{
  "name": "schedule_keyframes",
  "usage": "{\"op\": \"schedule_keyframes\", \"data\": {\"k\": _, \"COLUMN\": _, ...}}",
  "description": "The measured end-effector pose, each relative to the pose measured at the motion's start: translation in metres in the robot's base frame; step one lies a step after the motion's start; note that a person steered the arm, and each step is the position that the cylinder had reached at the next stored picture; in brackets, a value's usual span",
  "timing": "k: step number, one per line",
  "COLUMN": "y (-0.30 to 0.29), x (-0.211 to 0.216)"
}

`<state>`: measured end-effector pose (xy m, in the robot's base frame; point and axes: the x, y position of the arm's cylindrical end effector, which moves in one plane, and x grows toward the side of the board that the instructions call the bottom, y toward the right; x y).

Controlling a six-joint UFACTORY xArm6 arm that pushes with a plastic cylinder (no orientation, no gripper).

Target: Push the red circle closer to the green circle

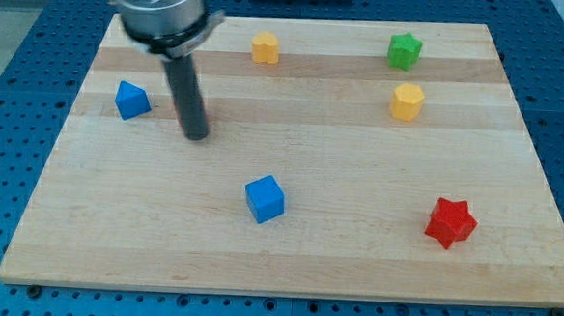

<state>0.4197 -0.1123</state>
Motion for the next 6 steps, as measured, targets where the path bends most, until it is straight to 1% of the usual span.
{"op": "schedule_keyframes", "data": {"k": 1, "y": -0.004, "x": -0.044}}
{"op": "schedule_keyframes", "data": {"k": 2, "y": -0.002, "x": -0.007}}
{"op": "schedule_keyframes", "data": {"k": 3, "y": -0.01, "x": 0.013}}
{"op": "schedule_keyframes", "data": {"k": 4, "y": -0.061, "x": -0.012}}
{"op": "schedule_keyframes", "data": {"k": 5, "y": -0.061, "x": -0.044}}
{"op": "schedule_keyframes", "data": {"k": 6, "y": -0.06, "x": -0.085}}
